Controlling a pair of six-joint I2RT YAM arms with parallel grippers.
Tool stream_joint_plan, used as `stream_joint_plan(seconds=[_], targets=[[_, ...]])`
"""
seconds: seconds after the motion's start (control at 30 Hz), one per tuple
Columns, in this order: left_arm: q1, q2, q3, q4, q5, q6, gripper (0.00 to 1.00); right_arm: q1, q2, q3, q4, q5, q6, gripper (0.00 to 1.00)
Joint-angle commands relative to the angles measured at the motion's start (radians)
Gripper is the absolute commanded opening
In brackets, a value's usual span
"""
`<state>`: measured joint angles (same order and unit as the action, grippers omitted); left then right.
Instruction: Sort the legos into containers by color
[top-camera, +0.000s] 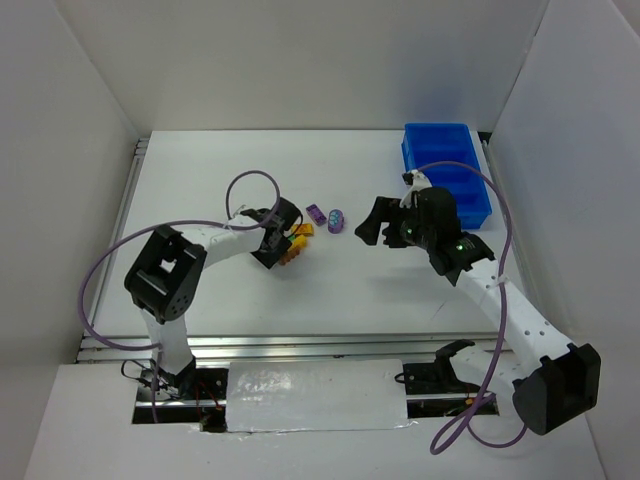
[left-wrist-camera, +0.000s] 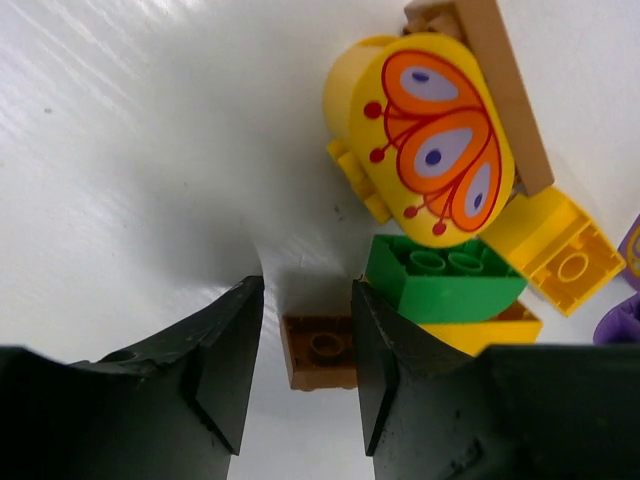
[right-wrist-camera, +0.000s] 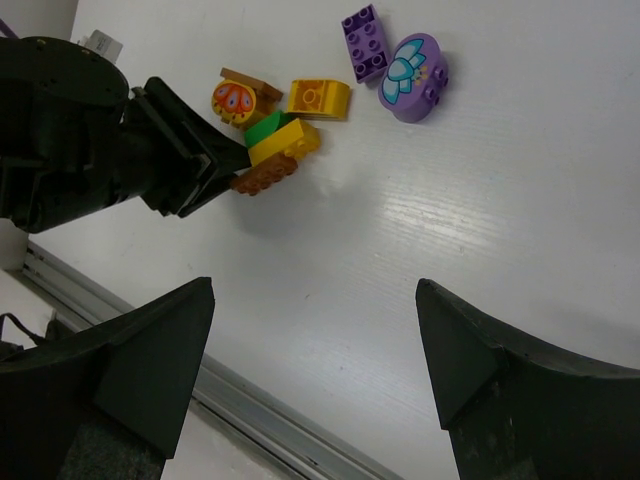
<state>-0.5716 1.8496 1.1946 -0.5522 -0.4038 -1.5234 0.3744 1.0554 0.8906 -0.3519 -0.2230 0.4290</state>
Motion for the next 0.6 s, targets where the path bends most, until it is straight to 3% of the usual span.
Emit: stream_joint_plan(seconds=[0.0,0.2,0.3,0.43,0.53,0.57], targets=[[-0.03,-0.026,-0.027,-0.026,0.031,-0.007,0.54,0.014,-0.02,0.002,0.03,-0.003,-0.015,0.89],[-0.048,-0.133,-0.049,-0.051,-0.036,0.029,0.65,0.018,-0.026,-0.001,0.027,0.004,-0.016,0.89],[-0.083,-0.207,-0.047,-0.055,-0.113,0.107,0.84,0.023,-0.025,0.001,0.025,0.008,-0.019,0.89],[-0.116,-0.286,-0.073,0.032,-0.159,0.31,0.93,0.023,-0.025,0.001,0.027,0.005,-0.021,0.89],[-0.117,-0.305,-0.124,0.282,-0.022,0.735,0.9,0.024,-0.02,0.002,0.031,0.004,-0.021,0.89],[-0.117,-0.299,-0.118,0.313,0.024,0.788,0.87,0.024,-0.017,0.004,0.03,0.002,-0.022,0.89]])
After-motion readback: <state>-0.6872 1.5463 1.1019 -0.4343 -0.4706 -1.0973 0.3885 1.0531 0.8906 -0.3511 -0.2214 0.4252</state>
